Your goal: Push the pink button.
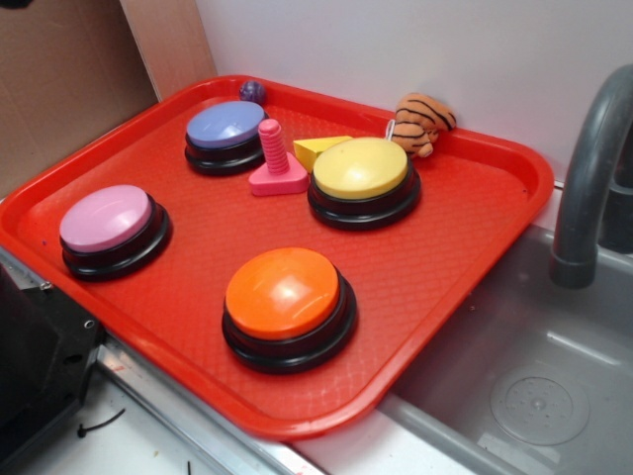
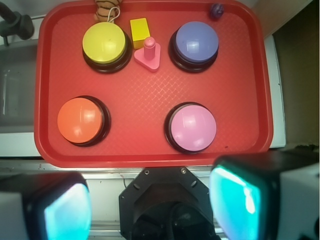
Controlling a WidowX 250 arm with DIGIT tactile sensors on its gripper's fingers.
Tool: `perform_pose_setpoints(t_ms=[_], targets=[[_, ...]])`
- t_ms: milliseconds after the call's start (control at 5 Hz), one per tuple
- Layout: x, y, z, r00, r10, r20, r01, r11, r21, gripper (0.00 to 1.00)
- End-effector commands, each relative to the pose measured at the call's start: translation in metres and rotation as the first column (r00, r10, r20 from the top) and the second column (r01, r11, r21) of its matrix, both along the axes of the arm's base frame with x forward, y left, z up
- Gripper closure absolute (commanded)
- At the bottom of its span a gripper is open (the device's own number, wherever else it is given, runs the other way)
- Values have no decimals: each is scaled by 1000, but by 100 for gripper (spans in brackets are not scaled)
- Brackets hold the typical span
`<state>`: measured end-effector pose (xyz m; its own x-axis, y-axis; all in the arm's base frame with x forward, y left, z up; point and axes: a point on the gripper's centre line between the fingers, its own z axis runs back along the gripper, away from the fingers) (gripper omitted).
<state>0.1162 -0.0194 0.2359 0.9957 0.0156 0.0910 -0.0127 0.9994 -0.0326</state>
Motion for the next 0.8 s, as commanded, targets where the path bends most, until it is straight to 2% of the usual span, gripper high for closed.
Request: perform_pose_setpoints(t_ms=[0,200,400,600], targets=[[0,0,0,1000,0,0,0,1000,0,0],[50,50,-50,992,68,-106,-58,994,93,0],[74,78,-98,995,-13,-99,23,994,103,0],[67,91,-131,993,-101,-58,106,989,105,0]])
